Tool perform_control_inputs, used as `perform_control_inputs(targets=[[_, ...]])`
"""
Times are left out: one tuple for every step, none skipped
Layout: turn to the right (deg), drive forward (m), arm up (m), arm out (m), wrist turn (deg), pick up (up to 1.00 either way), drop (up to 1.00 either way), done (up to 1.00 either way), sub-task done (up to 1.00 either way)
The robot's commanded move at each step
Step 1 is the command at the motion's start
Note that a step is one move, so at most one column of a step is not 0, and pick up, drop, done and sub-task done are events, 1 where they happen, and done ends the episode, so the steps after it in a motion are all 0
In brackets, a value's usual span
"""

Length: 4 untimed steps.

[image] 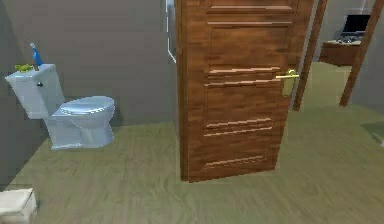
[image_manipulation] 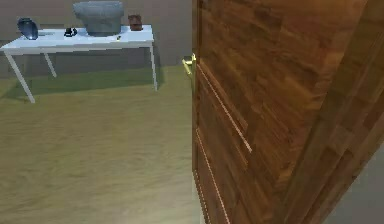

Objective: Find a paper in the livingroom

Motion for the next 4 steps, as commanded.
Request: perform_control_inputs(targets=[[0.0, 0.4, 0.0, 0.0, 0.0, 0.0, 0.0, 0.0, 0.0], [45.0, 0.0, 0.0, 0.0, 0.0, 0.0, 0.0, 0.0, 0.0], [9.0, 0.0, 0.0, 0.0, 0.0, 0.0, 0.0, 0.0, 0.0], [0.0, 1.0, 0.0, 0.0, 0.0, 0.0, 0.0, 0.0, 0.0]])
